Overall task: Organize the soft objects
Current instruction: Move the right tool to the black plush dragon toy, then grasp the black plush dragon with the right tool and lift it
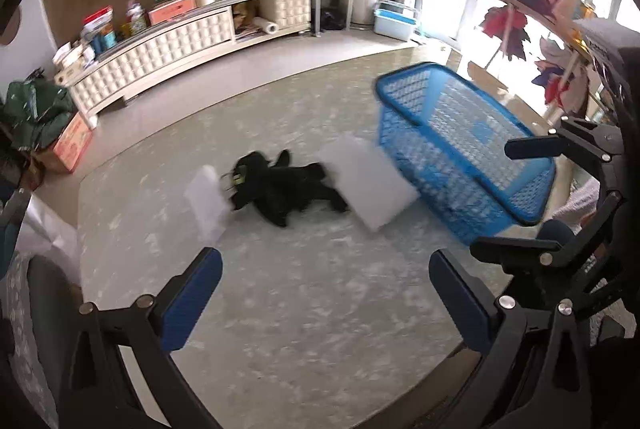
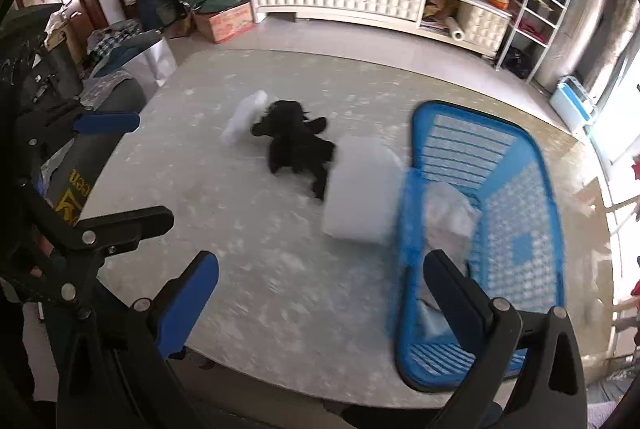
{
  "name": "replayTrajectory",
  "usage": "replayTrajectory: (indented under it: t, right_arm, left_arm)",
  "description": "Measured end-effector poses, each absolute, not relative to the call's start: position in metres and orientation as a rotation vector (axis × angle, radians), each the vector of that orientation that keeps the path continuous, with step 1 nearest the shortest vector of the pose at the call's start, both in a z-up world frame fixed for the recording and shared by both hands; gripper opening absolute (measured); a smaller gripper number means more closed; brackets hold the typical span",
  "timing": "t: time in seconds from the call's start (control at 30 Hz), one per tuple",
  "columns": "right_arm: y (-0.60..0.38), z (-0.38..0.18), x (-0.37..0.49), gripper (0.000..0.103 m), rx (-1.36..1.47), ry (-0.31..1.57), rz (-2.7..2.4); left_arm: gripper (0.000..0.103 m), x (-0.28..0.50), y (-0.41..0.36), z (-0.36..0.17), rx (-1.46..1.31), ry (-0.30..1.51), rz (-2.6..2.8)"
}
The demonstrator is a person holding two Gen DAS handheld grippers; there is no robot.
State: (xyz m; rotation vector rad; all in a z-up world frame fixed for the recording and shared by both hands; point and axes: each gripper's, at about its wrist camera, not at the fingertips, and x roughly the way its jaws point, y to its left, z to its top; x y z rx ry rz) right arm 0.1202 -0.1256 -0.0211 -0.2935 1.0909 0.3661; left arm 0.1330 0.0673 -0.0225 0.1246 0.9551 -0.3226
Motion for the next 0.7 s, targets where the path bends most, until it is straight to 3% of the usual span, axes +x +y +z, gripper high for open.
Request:
replayTrajectory:
  t: [0.7]
  right_arm:
    - [-0.041,-0.091,0.194,0.101,-0.409,1.162,0.469]
  left_arm:
    - [0.103,0.193,0.16,-0.088,-0.01,1.051,-0.253]
